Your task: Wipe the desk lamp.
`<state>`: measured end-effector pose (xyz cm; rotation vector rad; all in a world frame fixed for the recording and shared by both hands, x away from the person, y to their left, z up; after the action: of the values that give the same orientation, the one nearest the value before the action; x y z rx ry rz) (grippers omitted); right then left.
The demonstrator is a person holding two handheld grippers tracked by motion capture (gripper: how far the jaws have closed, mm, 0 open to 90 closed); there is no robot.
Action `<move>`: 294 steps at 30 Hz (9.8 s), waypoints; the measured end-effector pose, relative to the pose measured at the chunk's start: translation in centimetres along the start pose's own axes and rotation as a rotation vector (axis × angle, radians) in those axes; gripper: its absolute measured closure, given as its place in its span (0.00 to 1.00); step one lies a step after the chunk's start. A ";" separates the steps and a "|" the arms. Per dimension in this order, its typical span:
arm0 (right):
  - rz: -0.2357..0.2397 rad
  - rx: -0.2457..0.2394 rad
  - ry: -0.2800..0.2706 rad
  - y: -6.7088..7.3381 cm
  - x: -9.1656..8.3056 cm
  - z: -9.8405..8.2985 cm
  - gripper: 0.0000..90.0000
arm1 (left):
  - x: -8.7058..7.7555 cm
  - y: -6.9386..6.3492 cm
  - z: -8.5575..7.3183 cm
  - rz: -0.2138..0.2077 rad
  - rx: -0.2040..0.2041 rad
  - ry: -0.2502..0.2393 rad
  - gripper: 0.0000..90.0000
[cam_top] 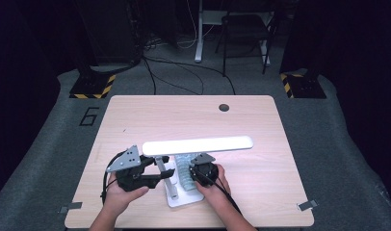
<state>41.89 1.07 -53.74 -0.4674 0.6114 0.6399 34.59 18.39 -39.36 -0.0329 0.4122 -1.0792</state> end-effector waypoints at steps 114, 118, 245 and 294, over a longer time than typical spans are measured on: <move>-0.086 0.039 -0.021 -3.0 3.2 1.7 0.64 | -0.4 0.2 -0.2 -0.004 -0.003 -0.025 0.58; -0.089 0.041 -0.007 -2.9 2.9 1.6 0.64 | -0.3 0.0 -0.2 -0.010 -0.004 -0.016 0.58; 0.298 -0.104 -0.119 3.5 1.5 2.5 0.52 | 0.2 -0.2 -0.4 -0.033 -0.004 -0.016 0.57; 0.303 -0.099 -0.110 3.2 0.8 2.2 0.64 | 0.2 -0.2 -0.4 -0.024 -0.015 -0.023 0.57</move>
<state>41.03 4.96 -53.33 -0.4318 0.5521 0.9810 34.41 18.20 -39.74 -0.0639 0.3997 -1.0983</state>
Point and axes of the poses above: each handheld gripper's, and its own axes: x roughly forward along the jaws, z roughly out of its top, y roughly to its left, the point moved 5 cm from there along x, roughly forward along the jaws, and after that the axes turned 9 degrees about -x, right-handed, at the moved point
